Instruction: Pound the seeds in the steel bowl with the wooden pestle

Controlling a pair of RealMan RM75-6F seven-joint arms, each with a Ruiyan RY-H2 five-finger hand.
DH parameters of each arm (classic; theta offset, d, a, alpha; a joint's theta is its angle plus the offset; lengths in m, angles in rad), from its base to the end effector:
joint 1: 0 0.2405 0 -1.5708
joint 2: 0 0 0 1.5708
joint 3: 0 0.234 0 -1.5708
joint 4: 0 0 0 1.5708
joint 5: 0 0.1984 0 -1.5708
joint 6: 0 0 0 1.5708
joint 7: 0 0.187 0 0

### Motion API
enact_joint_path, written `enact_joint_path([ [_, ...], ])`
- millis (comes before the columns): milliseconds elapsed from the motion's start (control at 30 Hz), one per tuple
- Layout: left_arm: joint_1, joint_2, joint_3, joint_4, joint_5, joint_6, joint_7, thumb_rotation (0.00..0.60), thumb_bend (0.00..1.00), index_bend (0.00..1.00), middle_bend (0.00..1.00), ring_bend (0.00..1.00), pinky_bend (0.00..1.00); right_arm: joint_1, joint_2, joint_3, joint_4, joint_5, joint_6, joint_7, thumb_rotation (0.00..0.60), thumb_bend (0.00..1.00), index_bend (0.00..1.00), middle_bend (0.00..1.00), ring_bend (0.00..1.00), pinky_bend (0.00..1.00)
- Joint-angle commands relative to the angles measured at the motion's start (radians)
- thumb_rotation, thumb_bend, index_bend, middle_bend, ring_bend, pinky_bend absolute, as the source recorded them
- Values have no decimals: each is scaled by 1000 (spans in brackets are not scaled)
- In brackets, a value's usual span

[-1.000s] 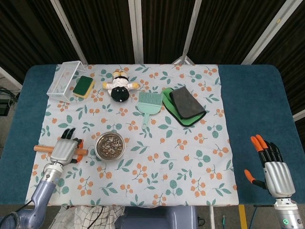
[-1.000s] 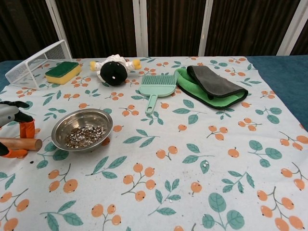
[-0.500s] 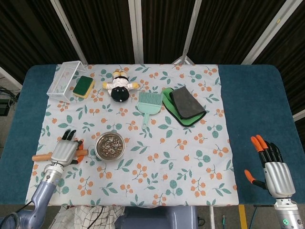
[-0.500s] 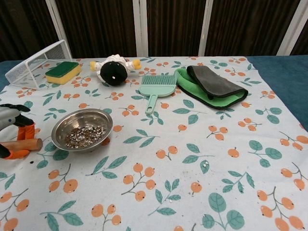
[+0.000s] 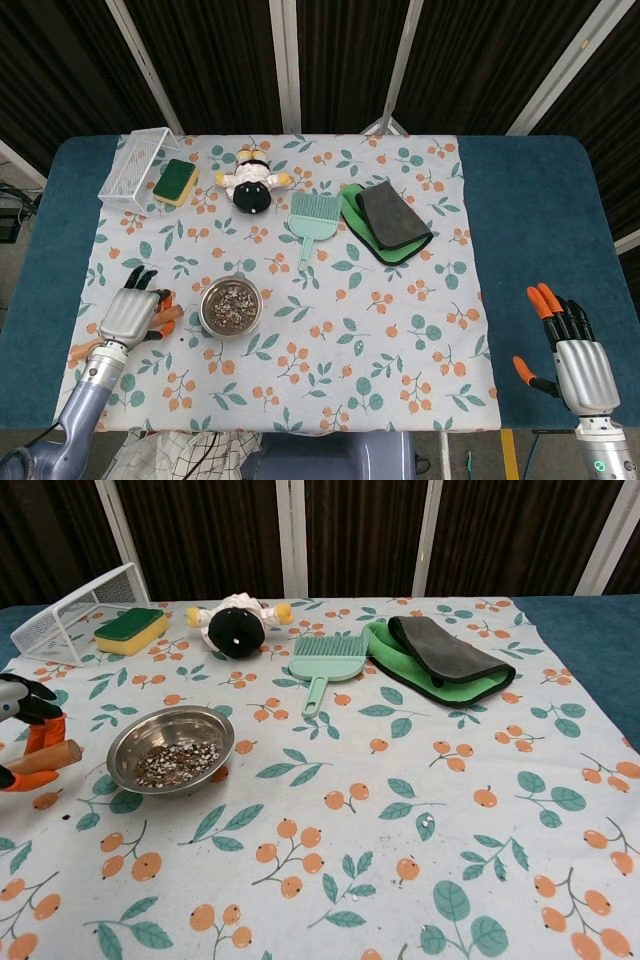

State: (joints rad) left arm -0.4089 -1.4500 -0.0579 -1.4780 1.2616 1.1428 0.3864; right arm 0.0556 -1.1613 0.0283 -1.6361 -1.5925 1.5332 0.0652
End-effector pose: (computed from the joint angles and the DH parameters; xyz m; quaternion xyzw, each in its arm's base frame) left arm -0.2416 0.2981 0.0197 -0.7143 -0.3715 -0.2898 0.5174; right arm -0.2669 -0.2077 0.1438 0.5851 -0.4075 0.4425 0.5439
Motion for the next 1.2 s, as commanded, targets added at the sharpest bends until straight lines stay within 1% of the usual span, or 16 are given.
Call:
enact_joint_path([
  [33, 5, 27, -6, -27, 17, 20, -20, 600, 816, 604, 619, 126, 0, -1, 0, 0, 0, -1, 1, 1, 600, 325, 0, 0, 0, 0],
  [267, 21, 96, -18, -92, 61, 73, -82, 600, 826, 611, 625, 129, 0, 0, 1, 2, -2, 0, 1, 4, 600, 324, 0, 0, 0, 0],
  [433, 37, 123, -29, -108, 93, 119, -148, 600, 856, 622, 649, 150, 1, -1, 1, 1, -2, -2, 3, 2, 600, 324, 0, 0, 0, 0],
  [733, 58, 120, -41, -91, 156, 194, -251, 600, 909, 618, 699, 188, 15, -3, 0, 3, -1, -1, 7, 3, 600, 324, 0, 0, 0, 0],
  [1100, 88, 138, -72, -108, 214, 305, -360, 600, 913, 617, 719, 197, 15, -4, -2, 3, 2, -4, 10, 7, 600, 324, 0, 0, 0, 0],
  [1200, 95, 135, -89, -107, 231, 345, -405, 600, 914, 617, 720, 197, 15, -4, -1, 3, 1, -3, 10, 8, 600, 324, 0, 0, 0, 0],
])
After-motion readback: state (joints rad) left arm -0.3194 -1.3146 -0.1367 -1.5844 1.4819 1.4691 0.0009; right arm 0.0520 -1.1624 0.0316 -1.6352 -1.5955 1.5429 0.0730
